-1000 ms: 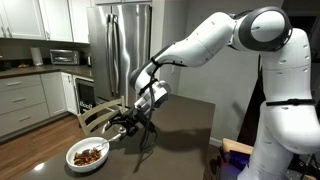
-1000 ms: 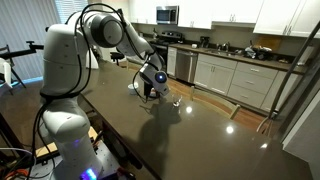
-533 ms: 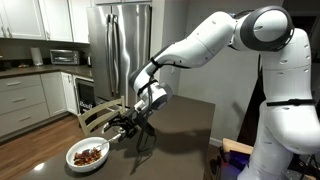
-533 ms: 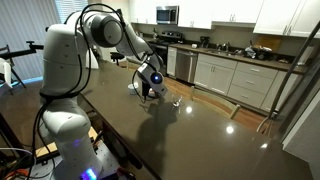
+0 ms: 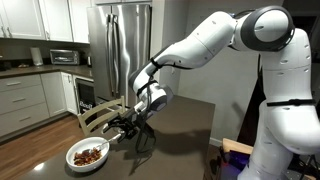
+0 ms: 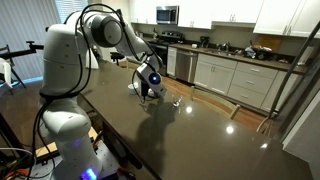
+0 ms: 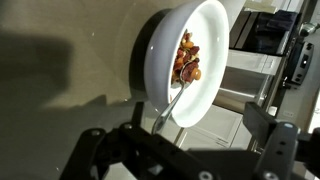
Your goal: Pick up the spoon, scoop some contents from the bowl and put them in the white cup.
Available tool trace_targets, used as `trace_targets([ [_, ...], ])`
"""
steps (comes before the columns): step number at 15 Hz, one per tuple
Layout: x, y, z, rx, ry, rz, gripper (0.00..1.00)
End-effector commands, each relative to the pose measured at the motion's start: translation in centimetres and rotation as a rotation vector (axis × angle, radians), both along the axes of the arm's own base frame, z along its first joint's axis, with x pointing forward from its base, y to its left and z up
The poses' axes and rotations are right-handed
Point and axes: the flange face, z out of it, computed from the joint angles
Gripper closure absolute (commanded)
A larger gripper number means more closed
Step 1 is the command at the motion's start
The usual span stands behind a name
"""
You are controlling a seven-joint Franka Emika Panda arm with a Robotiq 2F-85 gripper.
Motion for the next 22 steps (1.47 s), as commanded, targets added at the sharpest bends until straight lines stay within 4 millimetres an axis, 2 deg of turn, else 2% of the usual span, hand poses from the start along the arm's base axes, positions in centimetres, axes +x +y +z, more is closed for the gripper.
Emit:
trace_targets([
  [1, 0.39, 0.22, 0.03, -0.006, -0.024, -0.008, 0.0],
  [9, 1.01, 0.42, 0.45, -0.016, -0.083, -0.007, 0.0],
  [10, 1.0, 0.4, 0.41, -0.013, -0.082, -0.007, 0.25],
  [12, 0.96, 0.38, 0.38, -0.013, -0.081, -0.005, 0.32],
  [21, 0.9, 0.26, 0.48, -0.013, -0.079, -0.004, 0.93],
  [22, 0.88, 0.25, 0.49, -0.013, -0.08, -0.004, 0.95],
])
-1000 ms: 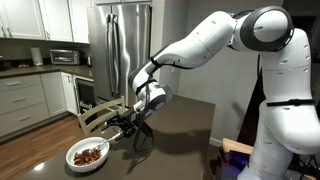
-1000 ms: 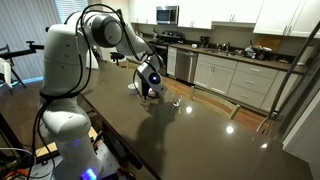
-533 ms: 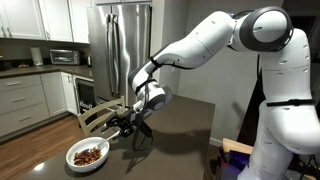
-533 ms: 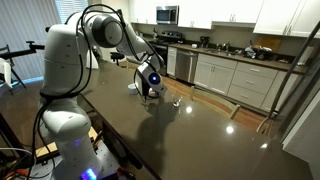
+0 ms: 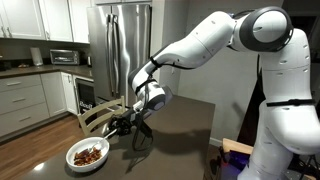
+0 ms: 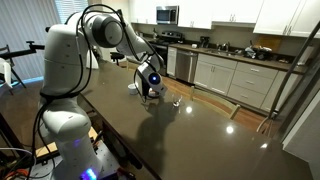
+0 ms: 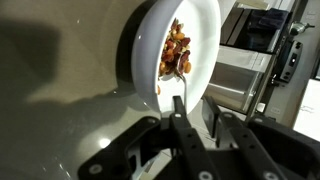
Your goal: Pick up the spoon, scoop some contents from the bowl and put them in the white cup.
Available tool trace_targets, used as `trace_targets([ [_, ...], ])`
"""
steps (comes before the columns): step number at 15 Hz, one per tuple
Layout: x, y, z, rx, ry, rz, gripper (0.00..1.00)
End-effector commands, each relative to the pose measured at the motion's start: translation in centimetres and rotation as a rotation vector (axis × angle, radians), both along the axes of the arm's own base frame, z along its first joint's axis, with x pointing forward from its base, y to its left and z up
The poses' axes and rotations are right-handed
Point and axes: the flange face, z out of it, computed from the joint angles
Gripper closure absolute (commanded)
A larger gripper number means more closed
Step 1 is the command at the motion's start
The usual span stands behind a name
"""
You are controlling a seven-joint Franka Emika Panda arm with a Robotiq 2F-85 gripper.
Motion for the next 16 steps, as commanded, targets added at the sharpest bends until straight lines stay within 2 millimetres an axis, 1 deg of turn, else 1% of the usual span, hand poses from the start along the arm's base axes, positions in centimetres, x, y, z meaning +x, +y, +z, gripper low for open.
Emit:
trace_targets([
  [1, 0.18, 0.04, 0.07, -0.006, -0.021, -0.005, 0.96],
  [3, 0.17, 0.08, 0.06, -0.005, -0.021, -0.003, 0.99],
  [4, 0.17, 0.12, 0.07, -0.003, -0.021, -0.001, 0.97],
  [5, 0.16, 0.18, 0.1, 0.003, -0.021, 0.004, 0.96],
  [16, -0.33, -0.34, 0.52, 0.0, -0.012, 0.02, 0.96],
])
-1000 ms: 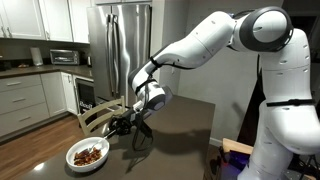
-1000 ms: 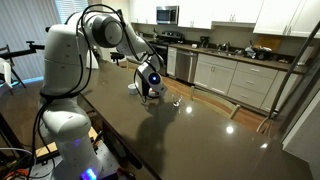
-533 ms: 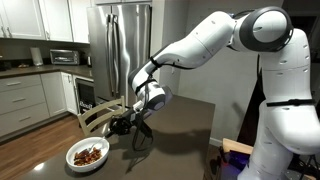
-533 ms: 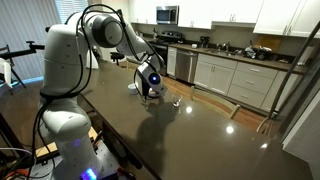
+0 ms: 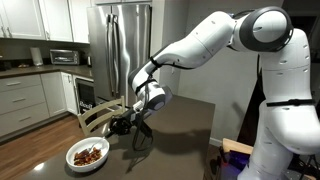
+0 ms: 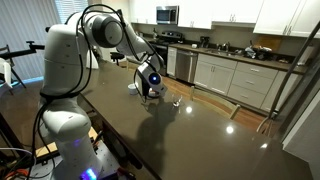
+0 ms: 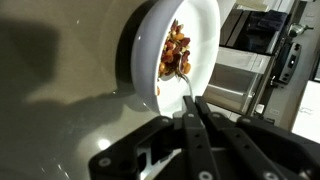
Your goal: Pick up the spoon, scoop some contents from the bowl and put them in the white cup.
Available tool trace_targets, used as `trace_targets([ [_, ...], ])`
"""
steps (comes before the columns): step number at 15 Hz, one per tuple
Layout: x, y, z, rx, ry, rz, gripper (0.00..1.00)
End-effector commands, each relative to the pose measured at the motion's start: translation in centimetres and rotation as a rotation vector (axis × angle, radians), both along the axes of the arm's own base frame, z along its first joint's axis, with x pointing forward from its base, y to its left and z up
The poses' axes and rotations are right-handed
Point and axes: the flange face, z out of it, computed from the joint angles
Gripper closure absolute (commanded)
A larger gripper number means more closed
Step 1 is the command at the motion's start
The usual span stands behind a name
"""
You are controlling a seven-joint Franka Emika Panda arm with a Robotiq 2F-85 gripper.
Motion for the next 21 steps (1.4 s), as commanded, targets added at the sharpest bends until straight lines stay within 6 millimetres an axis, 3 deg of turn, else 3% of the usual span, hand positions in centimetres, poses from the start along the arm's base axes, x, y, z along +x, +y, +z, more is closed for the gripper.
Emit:
trace_targets([
  [1, -0.4, -0.4, 0.6, -0.002, -0.009, 0.013, 0.96],
  [12, -0.7, -0.8, 0.9, -0.014, -0.006, 0.021, 0.96],
  [21, -0.7, -2.2, 3.1, -0.077, -0.034, 0.057, 0.96],
])
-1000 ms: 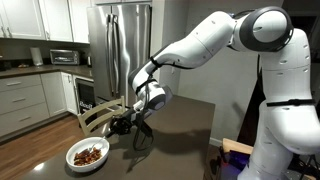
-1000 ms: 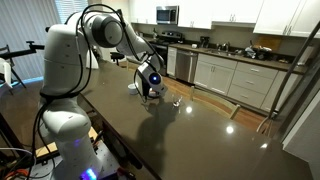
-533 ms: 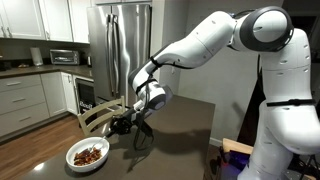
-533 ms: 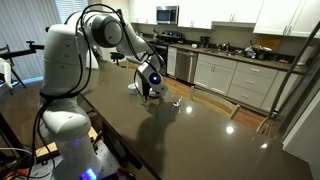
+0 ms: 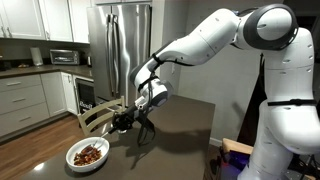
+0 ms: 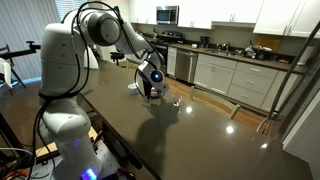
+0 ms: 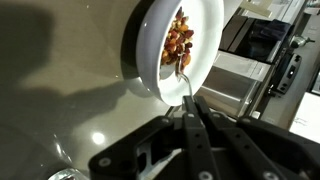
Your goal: Pick up the spoon, scoop some contents from the bowl and put them in the white cup.
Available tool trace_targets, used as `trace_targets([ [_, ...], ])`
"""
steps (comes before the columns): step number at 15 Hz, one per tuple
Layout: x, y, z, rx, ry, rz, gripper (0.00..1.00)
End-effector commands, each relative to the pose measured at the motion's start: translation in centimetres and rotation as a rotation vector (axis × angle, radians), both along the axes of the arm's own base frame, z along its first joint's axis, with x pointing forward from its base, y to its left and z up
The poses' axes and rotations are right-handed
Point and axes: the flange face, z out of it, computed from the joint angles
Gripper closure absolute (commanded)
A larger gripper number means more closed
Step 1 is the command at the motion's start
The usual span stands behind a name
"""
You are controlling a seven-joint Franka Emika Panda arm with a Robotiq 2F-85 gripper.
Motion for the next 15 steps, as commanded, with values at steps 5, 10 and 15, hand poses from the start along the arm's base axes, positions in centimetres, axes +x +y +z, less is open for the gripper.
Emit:
trace_targets([
  [5, -0.8, -0.5, 2.3, -0.111, 0.001, 0.072, 0.96],
  [10, -0.8, -0.2, 2.2, -0.176, 0.018, 0.133, 0.96],
  [15, -0.5, -0.1, 2.8, -0.236, 0.007, 0.155, 0.96],
])
